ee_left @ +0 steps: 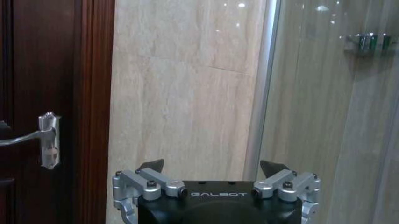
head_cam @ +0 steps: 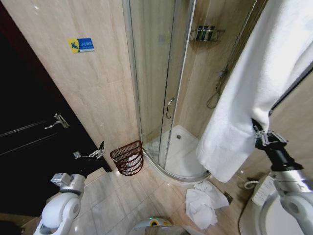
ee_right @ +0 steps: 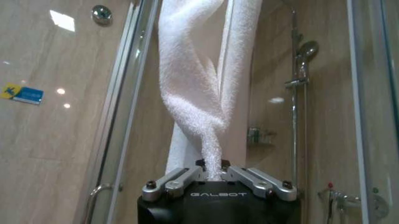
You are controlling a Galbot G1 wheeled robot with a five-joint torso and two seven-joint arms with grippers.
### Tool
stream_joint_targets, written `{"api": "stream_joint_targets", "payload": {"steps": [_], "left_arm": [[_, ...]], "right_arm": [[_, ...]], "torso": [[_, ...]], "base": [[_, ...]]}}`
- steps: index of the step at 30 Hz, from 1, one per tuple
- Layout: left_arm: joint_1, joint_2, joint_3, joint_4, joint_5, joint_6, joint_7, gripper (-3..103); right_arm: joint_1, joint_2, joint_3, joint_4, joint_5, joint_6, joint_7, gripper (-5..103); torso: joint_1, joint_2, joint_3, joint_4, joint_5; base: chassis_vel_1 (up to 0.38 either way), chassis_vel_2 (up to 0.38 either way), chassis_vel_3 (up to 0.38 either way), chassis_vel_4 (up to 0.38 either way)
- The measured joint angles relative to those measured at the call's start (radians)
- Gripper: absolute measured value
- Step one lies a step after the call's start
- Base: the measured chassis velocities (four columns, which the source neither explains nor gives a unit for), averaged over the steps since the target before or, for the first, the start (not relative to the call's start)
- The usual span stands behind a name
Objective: Discard the used towel into the hamper.
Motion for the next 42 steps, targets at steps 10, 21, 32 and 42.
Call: {"api": "stream_joint_targets", "payload": {"steps": [10,21,32,42], "left_arm": [[0.0,0.0,0.0,0.0,0.0,0.0,0.0,100],[0.0,0.0,0.0,0.0,0.0,0.0,0.0,100],[0.0,0.0,0.0,0.0,0.0,0.0,0.0,100],[0.0,0.0,0.0,0.0,0.0,0.0,0.0,100]], "right_arm": [[-0.011,0.026,-0.071,-0.059,-0.068,0.024,-0.001,4],[-0.012,0.038,-0.1,-0.055,-0.097,0.048,-0.014,4],[-0.021,0.039,-0.04,0.036,-0.093,0.111,-0.048,4],[-0.023,0.026,0.021,0.079,-0.084,0.124,-0.028,4]], "torso": [[0.0,0.0,0.0,0.0,0.0006],[0.0,0.0,0.0,-0.0001,0.0005],[0.0,0.0,0.0,0.0001,-0.0005],[0.0,0.0,0.0,0.0,0.0009]], "base": [[0.0,0.0,0.0,0.0],[0.0,0.0,0.0,0.0],[0.0,0.0,0.0,0.0],[0.0,0.0,0.0,0.0]]}}
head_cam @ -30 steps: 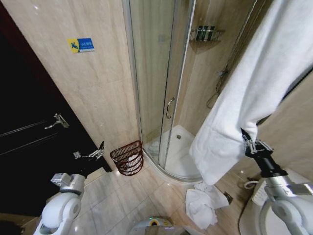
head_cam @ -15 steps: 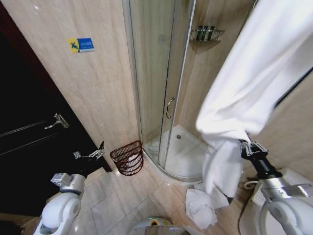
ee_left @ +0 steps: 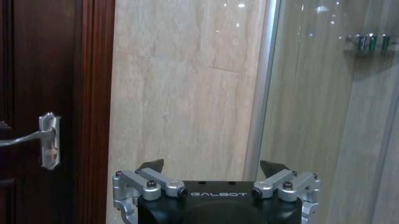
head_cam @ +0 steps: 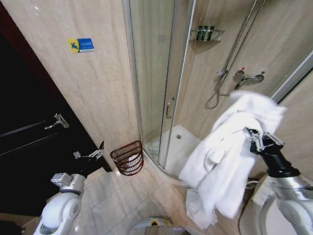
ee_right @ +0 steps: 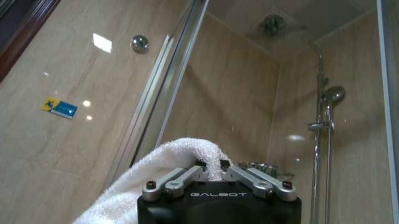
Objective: Discard the used towel into the hamper.
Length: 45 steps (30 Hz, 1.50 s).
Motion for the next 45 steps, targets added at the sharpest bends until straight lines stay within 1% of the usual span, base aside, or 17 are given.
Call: {"api": "stream_joint_targets", "payload": {"steps": [4,8,9,10,11,13,20,23,24,26,28,29,45], "left_arm": [[0.0,0.0,0.0,0.0,0.0,0.0,0.0,100],[0.0,0.0,0.0,0.0,0.0,0.0,0.0,100],[0.0,0.0,0.0,0.0,0.0,0.0,0.0,100],[0.0,0.0,0.0,0.0,0.0,0.0,0.0,100],[0.0,0.0,0.0,0.0,0.0,0.0,0.0,100],[0.0,0.0,0.0,0.0,0.0,0.0,0.0,100],[0.0,0.0,0.0,0.0,0.0,0.0,0.0,100],[0.0,0.0,0.0,0.0,0.0,0.0,0.0,100],[0.0,0.0,0.0,0.0,0.0,0.0,0.0,100],[0.0,0.0,0.0,0.0,0.0,0.0,0.0,100],[0.0,0.0,0.0,0.0,0.0,0.0,0.0,100],[0.0,0.0,0.0,0.0,0.0,0.0,0.0,100],[0.0,0.0,0.0,0.0,0.0,0.0,0.0,100]], "right_arm": [[0.001,-0.005,0.014,0.01,0.007,-0.005,0.004,4],[0.003,-0.012,0.036,0.031,0.016,-0.019,0.012,4],[0.005,-0.015,0.043,0.038,0.02,-0.021,0.014,4],[0.005,-0.019,0.051,0.046,0.026,-0.025,0.016,4],[0.005,-0.019,0.051,0.046,0.026,-0.025,0.016,4],[0.008,-0.029,0.062,0.057,0.034,-0.036,0.02,4],[0.016,-0.055,0.085,0.082,0.059,-0.057,0.033,4],[0.026,-0.061,0.091,0.102,0.072,-0.069,0.073,4],[0.026,-0.061,0.091,0.102,0.072,-0.069,0.073,4],[0.032,-0.057,0.088,0.108,0.072,-0.075,0.106,4],[0.034,-0.057,0.087,0.109,0.072,-0.076,0.118,4],[0.04,-0.055,0.085,0.109,0.069,-0.08,0.15,4],[0.034,-0.06,0.093,0.117,0.076,-0.09,0.153,4]], "torso": [[0.0,0.0,0.0,0.0,-0.0003],[0.0,0.0,0.0,-0.0001,0.0004],[0.0,0.0,0.0,0.0,-0.001],[0.0,0.0,0.0,-0.0001,-0.0015],[0.0,0.0,0.0,-0.0001,-0.0015],[0.0,0.0,0.0,0.0,0.0001],[0.0,0.0,0.0,0.0,-0.0003],[0.0,0.0,0.0,0.0,-0.0005],[0.0,0.0,0.0,0.0,-0.0005],[0.0,0.0,0.0,0.0,-0.0004],[0.0,0.0,0.0,0.0,-0.0004],[0.0,0.0,0.0,0.0,-0.0003],[0.0,0.0,0.0,-0.0001,-0.0002]], "base": [[0.0,0.0,0.0,0.0],[0.0,0.0,0.0,0.0],[0.0,0.0,0.0,0.0],[0.0,0.0,0.0,0.0],[0.0,0.0,0.0,0.0],[0.0,0.0,0.0,0.0],[0.0,0.0,0.0,0.0],[0.0,0.0,0.0,0.0],[0.0,0.0,0.0,0.0],[0.0,0.0,0.0,0.0],[0.0,0.0,0.0,0.0],[0.0,0.0,0.0,0.0],[0.023,0.02,-0.029,-0.025]]}}
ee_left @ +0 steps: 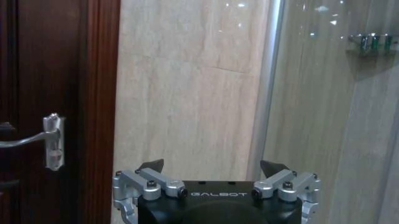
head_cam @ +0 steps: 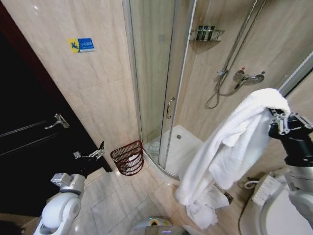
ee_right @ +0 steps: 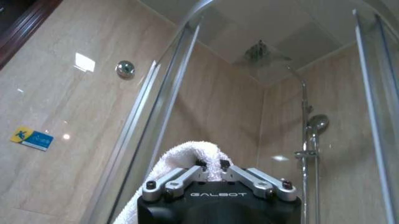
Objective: Discard the used towel into the hamper.
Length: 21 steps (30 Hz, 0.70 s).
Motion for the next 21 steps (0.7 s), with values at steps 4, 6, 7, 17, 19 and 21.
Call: {"api": "stream_joint_targets", "payload": {"steps": [4,6,7,17,19,21], "left_arm": [[0.0,0.0,0.0,0.0,0.0,0.0,0.0,100],[0.0,0.0,0.0,0.0,0.0,0.0,0.0,100],[0.0,0.0,0.0,0.0,0.0,0.0,0.0,100],[0.0,0.0,0.0,0.0,0.0,0.0,0.0,100],[0.0,0.0,0.0,0.0,0.0,0.0,0.0,100],[0.0,0.0,0.0,0.0,0.0,0.0,0.0,100]], "right_arm": [[-0.001,0.0,0.0,0.0,0.001,0.0,0.0,4],[-0.004,0.002,0.0,0.003,0.003,0.0,0.0,4],[-0.004,0.003,0.0,0.004,0.004,0.001,0.0,4],[-0.004,-0.001,0.018,0.026,0.026,0.0,0.013,4],[-0.005,-0.002,0.019,0.03,0.028,-0.002,0.013,4],[-0.006,-0.003,0.022,0.036,0.032,-0.006,0.013,4]], "torso": [[0.0,0.0,0.0,0.0001,-0.0003],[0.0,0.0,0.0,0.0001,-0.0009],[0.0,0.0,0.0,0.0001,0.0],[0.0,0.0,0.0,0.0002,0.0003],[0.0,0.0,0.0,0.0001,-0.0013],[0.0,0.0,0.0,0.0,-0.0008]], "base": [[0.176,0.151,-0.15,-0.162],[0.194,0.233,-0.193,-0.188],[0.232,0.252,-0.218,-0.243],[0.247,0.26,-0.254,-0.243],[0.235,0.242,-0.176,-0.184],[0.17,0.087,-0.116,-0.147]]}}
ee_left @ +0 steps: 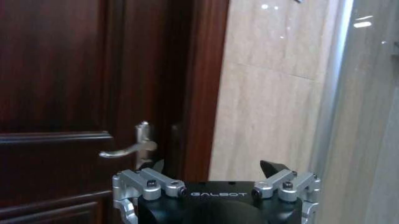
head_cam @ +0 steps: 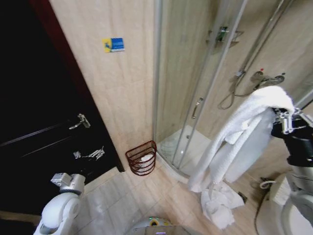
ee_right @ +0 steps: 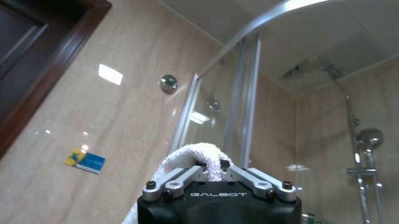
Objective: Discard the used towel into the hamper.
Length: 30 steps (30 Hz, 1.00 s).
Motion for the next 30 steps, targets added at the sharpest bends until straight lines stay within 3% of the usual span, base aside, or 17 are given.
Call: {"api": "stream_joint_targets", "payload": {"steps": [30], "left_arm": [[0.0,0.0,0.0,0.0,0.0,0.0,0.0,100]], "right_arm": [[0.016,-0.066,-0.013,-0.011,0.037,-0.009,-0.062,4]], "torso": [[0.0,0.0,0.0,0.0001,0.0009]], "base": [[0.022,0.024,0.034,0.03]]}}
